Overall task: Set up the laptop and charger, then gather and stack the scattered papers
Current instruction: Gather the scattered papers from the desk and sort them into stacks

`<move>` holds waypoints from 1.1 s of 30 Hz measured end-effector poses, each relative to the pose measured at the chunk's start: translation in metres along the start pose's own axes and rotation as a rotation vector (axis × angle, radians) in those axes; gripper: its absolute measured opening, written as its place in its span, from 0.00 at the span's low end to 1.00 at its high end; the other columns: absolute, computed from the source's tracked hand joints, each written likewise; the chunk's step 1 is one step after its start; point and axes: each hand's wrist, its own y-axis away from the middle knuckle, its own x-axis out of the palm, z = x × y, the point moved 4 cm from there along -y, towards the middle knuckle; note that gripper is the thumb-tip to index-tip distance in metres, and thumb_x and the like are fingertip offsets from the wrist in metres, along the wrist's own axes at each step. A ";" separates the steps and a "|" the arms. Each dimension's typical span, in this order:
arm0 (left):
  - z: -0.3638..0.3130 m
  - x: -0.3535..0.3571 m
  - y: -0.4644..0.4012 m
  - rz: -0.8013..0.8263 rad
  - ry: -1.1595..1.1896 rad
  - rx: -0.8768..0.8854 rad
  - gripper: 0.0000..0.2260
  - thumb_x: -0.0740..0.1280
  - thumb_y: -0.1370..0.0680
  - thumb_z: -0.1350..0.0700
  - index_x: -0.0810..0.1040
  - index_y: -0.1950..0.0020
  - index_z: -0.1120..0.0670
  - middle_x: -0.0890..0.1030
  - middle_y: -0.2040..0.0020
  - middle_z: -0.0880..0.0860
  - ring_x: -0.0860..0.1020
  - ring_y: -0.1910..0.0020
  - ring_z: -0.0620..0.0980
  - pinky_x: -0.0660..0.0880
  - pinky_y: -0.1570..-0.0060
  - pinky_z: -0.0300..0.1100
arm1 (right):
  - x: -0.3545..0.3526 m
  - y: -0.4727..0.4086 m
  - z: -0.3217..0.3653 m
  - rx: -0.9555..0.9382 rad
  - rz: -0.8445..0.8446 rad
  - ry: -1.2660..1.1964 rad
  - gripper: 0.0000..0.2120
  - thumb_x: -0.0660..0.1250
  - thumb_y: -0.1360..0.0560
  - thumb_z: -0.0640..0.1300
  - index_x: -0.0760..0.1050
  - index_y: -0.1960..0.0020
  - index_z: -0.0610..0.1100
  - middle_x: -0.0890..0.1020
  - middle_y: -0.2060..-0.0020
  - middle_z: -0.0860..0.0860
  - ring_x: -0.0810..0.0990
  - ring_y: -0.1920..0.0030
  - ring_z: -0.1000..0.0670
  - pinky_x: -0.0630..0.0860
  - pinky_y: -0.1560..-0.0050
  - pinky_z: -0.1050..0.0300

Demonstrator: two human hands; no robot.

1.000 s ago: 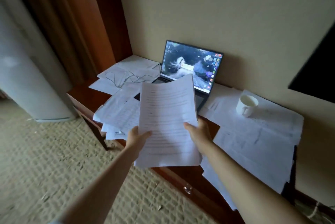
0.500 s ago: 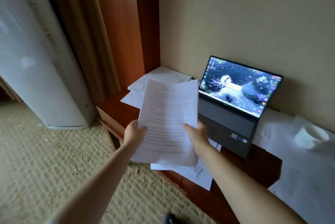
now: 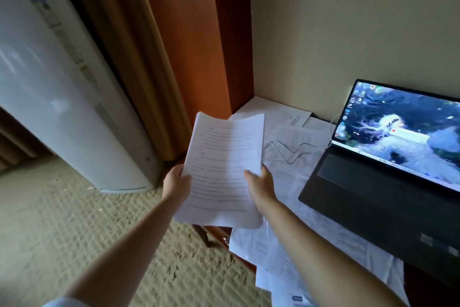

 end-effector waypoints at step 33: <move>0.123 0.073 -0.244 0.632 -0.388 0.095 0.21 0.61 0.26 0.57 0.74 0.33 0.49 0.75 0.37 0.59 0.75 0.42 0.60 0.75 0.43 0.47 | 0.119 -0.074 -0.099 0.405 -0.440 0.517 0.08 0.61 0.26 0.45 0.75 0.56 0.41 0.78 0.61 0.48 0.75 0.64 0.48 0.66 0.68 0.60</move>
